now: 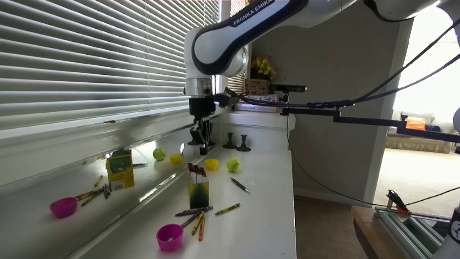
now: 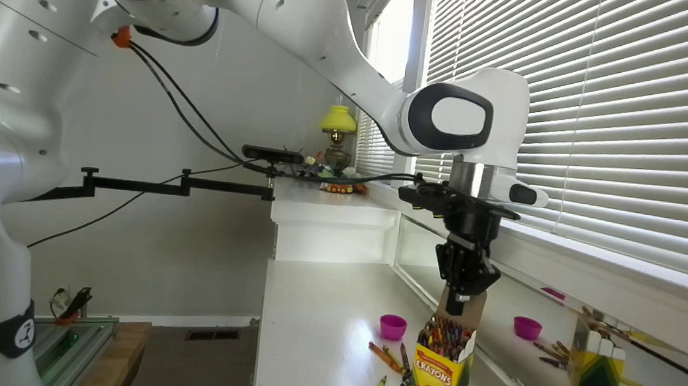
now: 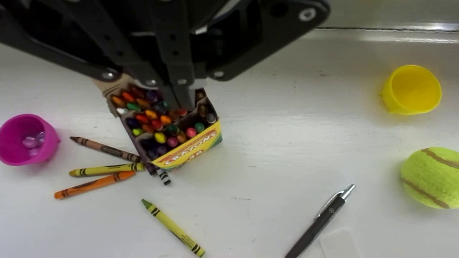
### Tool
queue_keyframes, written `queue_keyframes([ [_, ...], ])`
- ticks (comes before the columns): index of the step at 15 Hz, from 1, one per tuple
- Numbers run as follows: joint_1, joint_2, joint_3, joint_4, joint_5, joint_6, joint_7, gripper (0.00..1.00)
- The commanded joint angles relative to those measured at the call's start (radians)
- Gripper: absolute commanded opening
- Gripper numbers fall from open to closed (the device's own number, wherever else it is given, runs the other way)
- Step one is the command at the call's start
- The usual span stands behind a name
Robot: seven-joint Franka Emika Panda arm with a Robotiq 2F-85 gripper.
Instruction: Pick up a crayon from the box
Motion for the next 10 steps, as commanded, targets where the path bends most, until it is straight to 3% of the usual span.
queue_keyframes([
  [1,0.007,0.016,-0.003,-0.004,-0.033,0.036,0.046,0.28],
  [6,0.004,0.045,0.003,-0.003,-0.019,0.093,0.046,0.61],
  [8,0.004,0.055,0.003,-0.003,-0.018,0.122,0.049,0.6],
  [10,0.004,0.064,0.004,-0.001,-0.016,0.149,0.05,0.47],
])
